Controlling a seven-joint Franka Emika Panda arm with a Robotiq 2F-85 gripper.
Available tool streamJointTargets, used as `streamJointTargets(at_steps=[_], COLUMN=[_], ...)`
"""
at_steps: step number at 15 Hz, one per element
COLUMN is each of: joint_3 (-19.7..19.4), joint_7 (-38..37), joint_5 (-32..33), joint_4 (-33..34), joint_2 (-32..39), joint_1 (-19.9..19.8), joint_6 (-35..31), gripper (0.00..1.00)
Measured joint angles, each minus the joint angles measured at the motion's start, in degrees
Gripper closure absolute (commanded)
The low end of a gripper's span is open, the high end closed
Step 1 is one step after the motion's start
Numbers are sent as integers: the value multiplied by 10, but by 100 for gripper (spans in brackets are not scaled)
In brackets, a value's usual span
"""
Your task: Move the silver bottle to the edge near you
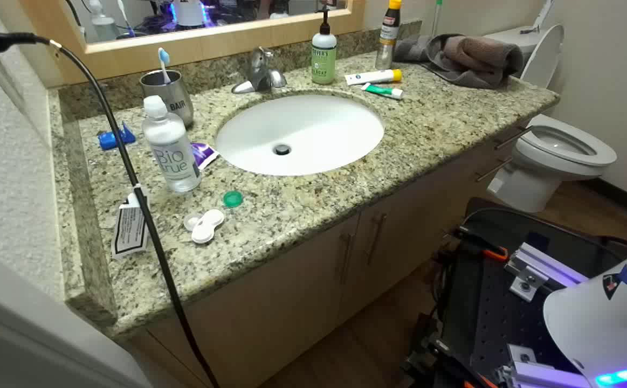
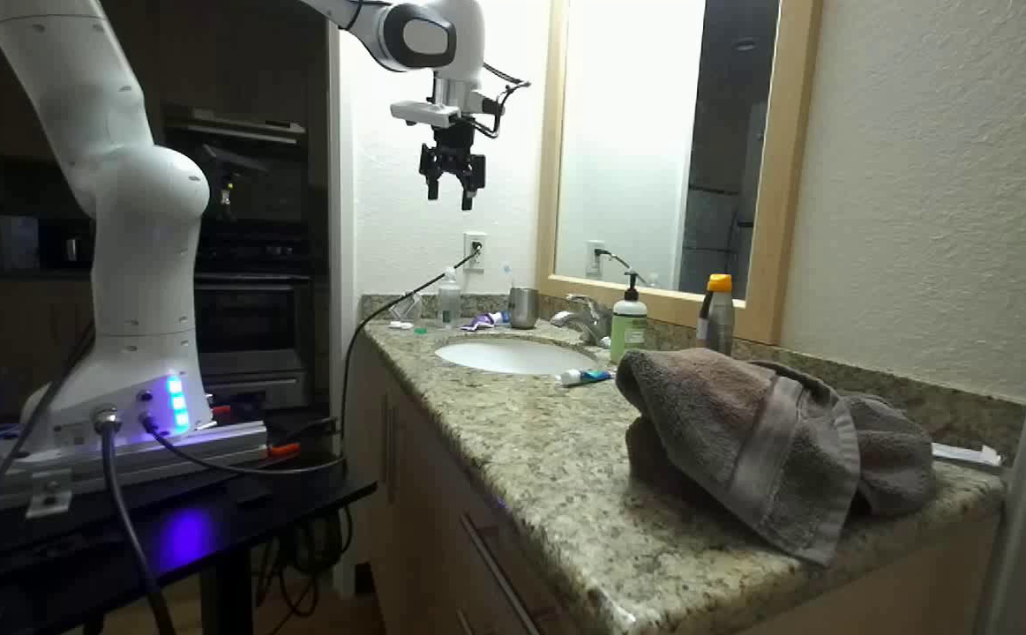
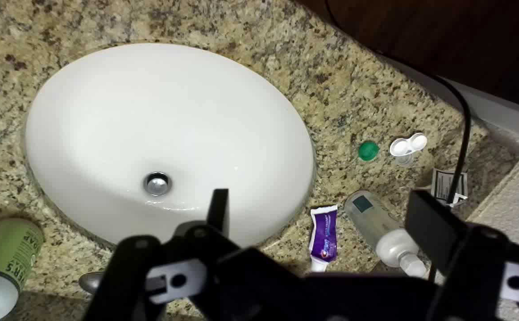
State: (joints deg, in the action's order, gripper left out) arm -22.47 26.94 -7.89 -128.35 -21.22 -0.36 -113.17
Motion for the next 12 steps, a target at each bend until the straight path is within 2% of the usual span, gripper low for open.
streamJointTargets(at_steps=[4, 9, 12], joint_3=[4, -2, 1], joint_7=[-7, -31, -35], joint_5=[0, -23, -23], joint_4=[4, 44, 48], joint_2=[2, 35, 37], joint_1=[-11, -52, -56], joint_6=[0, 0, 0], gripper=[0, 0, 0])
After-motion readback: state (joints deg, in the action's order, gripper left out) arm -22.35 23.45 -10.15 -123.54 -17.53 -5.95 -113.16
